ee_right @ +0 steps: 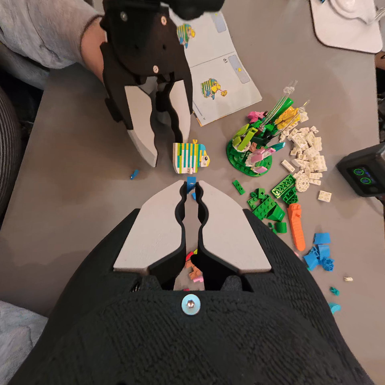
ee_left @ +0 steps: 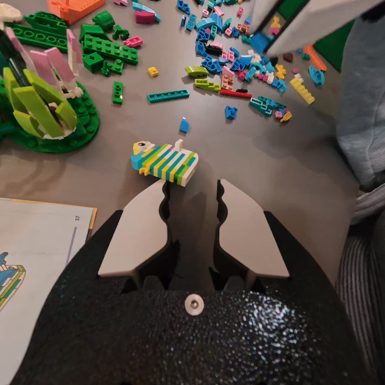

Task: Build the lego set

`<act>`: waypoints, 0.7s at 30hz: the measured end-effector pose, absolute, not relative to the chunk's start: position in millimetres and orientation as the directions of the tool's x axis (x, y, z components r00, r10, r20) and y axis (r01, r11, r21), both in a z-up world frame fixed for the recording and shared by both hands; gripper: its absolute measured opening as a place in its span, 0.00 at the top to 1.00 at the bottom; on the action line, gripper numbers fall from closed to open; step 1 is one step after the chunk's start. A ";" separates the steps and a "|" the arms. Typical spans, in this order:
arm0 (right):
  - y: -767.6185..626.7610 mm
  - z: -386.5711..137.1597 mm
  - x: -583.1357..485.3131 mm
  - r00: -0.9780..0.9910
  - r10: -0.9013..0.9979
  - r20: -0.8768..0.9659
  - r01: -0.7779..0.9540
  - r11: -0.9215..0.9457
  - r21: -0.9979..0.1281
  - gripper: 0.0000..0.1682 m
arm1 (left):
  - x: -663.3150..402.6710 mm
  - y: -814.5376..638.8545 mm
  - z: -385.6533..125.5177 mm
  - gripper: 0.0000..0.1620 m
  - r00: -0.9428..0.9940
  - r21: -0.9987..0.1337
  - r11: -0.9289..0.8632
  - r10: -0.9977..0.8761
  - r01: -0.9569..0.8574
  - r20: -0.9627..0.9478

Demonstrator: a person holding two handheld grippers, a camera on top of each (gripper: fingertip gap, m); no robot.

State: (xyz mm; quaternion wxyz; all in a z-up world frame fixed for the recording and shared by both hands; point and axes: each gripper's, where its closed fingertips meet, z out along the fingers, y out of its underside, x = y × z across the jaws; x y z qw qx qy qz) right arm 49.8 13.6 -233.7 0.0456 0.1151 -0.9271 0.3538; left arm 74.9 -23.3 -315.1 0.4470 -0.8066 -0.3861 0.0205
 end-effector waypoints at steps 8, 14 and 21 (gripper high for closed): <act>22.6 -298.2 48.8 -0.943 -0.302 0.141 -0.333 0.856 -0.396 0.96 | 63.9 -28.6 -309.3 0.77 0.567 -0.666 -0.108 0.635 0.738 0.524; 22.9 -323.5 56.1 -0.917 -0.381 0.116 -0.398 0.870 -0.290 0.96 | 56.4 -34.0 -304.7 0.82 0.484 -0.613 0.009 0.606 0.790 0.632; 18.9 -320.5 54.2 -0.915 -0.378 0.144 -0.404 0.863 -0.302 0.96 | 46.5 -43.9 -299.3 0.95 0.415 -0.581 0.155 0.557 0.799 0.719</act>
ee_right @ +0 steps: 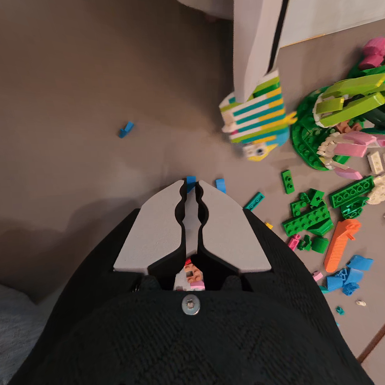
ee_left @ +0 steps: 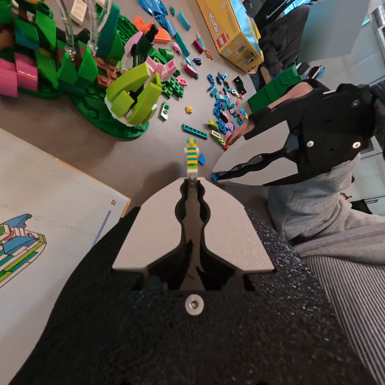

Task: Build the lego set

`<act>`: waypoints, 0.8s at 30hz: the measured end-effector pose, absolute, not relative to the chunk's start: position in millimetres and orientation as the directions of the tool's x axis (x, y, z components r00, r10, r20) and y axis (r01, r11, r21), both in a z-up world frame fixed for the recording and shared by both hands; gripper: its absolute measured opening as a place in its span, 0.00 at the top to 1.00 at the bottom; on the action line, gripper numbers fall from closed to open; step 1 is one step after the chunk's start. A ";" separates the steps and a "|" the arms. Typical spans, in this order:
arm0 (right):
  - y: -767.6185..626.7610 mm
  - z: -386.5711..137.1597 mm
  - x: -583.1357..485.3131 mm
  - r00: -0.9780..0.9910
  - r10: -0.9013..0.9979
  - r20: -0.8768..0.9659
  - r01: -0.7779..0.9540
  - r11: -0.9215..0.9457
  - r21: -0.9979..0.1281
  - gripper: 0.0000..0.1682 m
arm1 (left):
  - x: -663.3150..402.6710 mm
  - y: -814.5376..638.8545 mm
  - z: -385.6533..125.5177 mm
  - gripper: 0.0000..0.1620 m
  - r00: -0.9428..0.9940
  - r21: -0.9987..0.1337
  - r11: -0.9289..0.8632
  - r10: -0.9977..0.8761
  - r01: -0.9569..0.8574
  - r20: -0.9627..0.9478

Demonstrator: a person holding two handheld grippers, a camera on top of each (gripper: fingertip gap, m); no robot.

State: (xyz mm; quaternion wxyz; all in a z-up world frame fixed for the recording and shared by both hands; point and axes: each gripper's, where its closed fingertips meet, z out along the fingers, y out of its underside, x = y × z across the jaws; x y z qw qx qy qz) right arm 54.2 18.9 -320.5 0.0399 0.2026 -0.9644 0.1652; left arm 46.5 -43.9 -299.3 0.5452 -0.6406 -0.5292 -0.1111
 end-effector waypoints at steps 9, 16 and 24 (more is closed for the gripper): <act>12.4 -285.9 41.0 -0.977 -0.201 0.070 -0.206 0.813 -0.544 0.96 | 43.3 -48.8 -256.7 0.95 0.592 -0.795 0.270 0.548 0.544 0.591; 12.9 -306.4 50.4 -0.947 -0.311 0.079 -0.311 0.823 -0.475 0.96 | 47.2 -55.6 -248.3 0.96 0.665 -0.944 0.055 0.697 0.324 0.269; 11.5 -322.0 59.8 -0.921 -0.383 0.073 -0.377 0.827 -0.418 0.96 | 51.1 -56.0 -238.2 0.95 0.675 -0.974 0.050 0.713 0.221 0.190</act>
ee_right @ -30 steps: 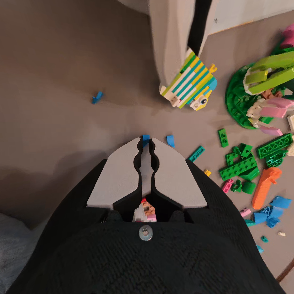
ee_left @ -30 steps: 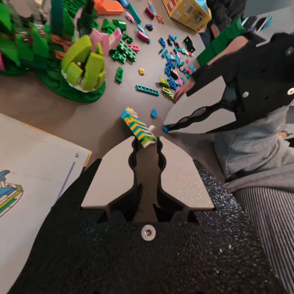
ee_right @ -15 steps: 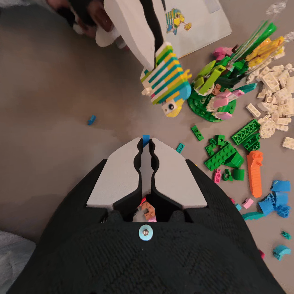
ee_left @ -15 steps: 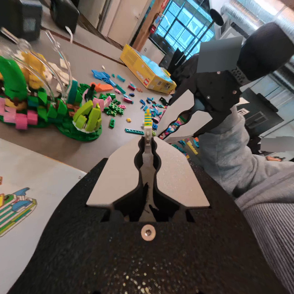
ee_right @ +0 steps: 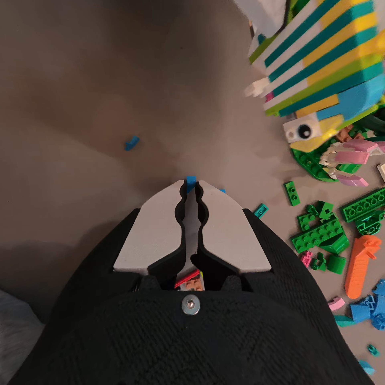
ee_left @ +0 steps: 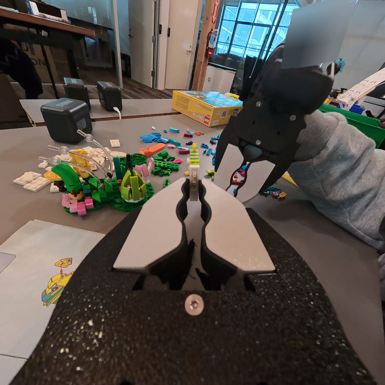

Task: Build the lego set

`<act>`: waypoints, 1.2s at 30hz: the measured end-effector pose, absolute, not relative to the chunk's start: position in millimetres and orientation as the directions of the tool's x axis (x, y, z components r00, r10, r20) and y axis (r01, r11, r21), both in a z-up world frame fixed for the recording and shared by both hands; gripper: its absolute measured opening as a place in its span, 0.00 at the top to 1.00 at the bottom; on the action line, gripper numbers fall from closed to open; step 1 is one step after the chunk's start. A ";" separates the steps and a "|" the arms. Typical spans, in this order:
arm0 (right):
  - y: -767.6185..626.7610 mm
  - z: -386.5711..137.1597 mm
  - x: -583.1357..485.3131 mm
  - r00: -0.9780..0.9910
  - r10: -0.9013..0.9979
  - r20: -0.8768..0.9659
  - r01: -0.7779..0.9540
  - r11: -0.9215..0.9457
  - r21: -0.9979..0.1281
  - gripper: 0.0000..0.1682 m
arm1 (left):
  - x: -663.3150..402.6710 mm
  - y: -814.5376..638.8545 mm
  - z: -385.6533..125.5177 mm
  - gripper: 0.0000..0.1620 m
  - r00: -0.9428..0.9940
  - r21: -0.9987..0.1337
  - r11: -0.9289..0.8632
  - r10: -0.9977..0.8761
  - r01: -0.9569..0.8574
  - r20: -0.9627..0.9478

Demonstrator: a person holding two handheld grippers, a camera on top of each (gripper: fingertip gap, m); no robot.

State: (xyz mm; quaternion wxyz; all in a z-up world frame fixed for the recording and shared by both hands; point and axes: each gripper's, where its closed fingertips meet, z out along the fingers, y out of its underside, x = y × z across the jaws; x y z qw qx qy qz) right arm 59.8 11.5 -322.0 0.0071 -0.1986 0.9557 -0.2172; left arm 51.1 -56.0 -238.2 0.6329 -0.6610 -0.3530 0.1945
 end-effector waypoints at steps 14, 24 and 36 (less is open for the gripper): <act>1.8 -283.9 59.5 -0.950 -0.311 0.016 -0.249 0.729 -0.637 0.77 | 60.6 -56.2 -216.7 0.95 0.712 -0.989 0.123 0.687 0.083 0.145; -35.0 -187.3 71.2 -0.959 -0.284 -0.011 -0.074 0.286 -0.955 0.73 | 86.8 -38.7 -184.8 0.95 0.825 -0.969 0.229 0.563 -0.088 0.058; -22.2 -214.6 73.4 -0.937 -0.314 0.152 -0.290 0.458 -0.840 0.91 | 72.5 -35.5 -220.0 0.89 0.727 -0.983 -0.162 0.665 -0.085 -0.172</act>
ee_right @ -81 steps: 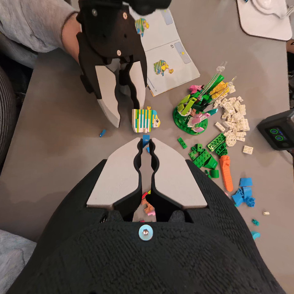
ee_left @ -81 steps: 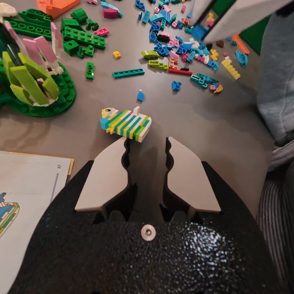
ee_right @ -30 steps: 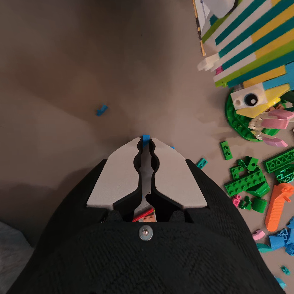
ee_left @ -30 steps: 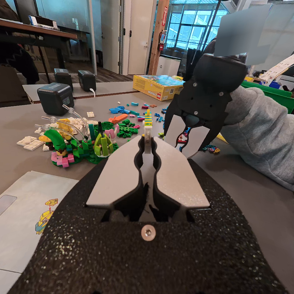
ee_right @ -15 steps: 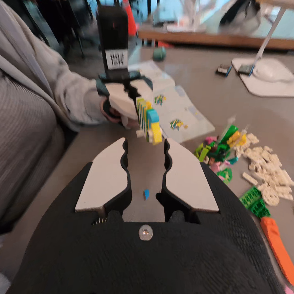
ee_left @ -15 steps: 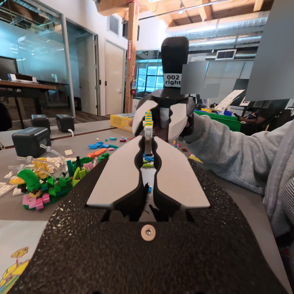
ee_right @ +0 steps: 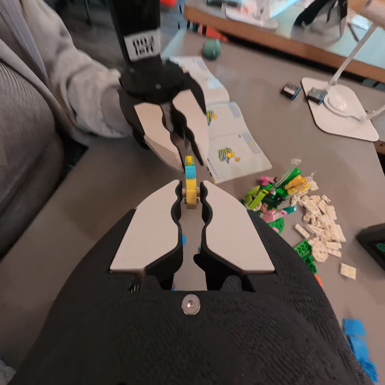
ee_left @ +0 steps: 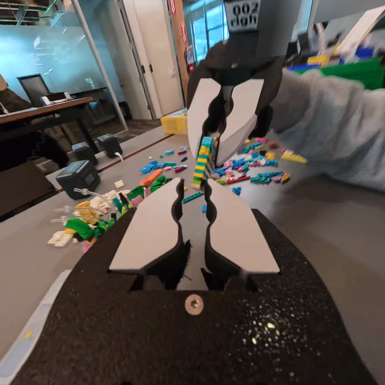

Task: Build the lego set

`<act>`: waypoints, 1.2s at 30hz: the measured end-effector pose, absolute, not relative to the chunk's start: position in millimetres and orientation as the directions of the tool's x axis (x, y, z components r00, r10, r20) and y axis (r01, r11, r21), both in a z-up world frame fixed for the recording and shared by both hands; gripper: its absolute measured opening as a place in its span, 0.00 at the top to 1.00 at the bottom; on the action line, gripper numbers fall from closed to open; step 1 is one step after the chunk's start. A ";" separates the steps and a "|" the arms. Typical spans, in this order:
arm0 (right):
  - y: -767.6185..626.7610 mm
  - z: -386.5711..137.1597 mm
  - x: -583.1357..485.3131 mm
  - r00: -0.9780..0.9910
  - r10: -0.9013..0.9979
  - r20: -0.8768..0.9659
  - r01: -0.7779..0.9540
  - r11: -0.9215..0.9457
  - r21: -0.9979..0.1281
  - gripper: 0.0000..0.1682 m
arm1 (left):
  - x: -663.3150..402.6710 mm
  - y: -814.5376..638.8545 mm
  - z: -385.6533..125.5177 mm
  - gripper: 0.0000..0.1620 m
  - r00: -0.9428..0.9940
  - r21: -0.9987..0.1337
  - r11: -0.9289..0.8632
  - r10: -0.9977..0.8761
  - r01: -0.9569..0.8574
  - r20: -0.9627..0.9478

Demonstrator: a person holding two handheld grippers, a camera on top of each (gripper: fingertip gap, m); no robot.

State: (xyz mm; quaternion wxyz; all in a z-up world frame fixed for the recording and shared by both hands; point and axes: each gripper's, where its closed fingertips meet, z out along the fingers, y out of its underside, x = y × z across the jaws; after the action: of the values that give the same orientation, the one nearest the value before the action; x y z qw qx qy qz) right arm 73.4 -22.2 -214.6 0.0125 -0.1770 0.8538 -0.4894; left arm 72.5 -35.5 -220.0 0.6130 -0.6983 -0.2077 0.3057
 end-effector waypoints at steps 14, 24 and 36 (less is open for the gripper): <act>-17.7 -222.1 65.7 -0.931 -0.285 0.227 -0.348 0.514 -0.784 0.87 | 68.7 -32.6 -230.7 0.95 0.715 -0.964 -0.262 0.664 -0.052 -0.220; 12.7 -312.9 58.5 -0.929 -0.371 0.014 -0.314 0.766 -0.561 0.87 | 67.7 -54.2 -209.5 0.95 0.687 -0.993 -0.003 0.722 -0.114 -0.081; 7.9 -324.3 58.5 -0.930 -0.368 -0.016 -0.299 0.779 -0.551 0.96 | 66.6 -57.9 -211.8 0.95 0.733 -0.993 0.115 0.678 -0.030 0.056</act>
State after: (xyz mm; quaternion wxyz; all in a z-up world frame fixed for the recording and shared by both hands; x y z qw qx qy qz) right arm 58.5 7.9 -324.3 0.0613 -0.1771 0.9412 -0.2811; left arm 66.6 -57.9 -211.8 0.6986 -0.6151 -0.2635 0.2534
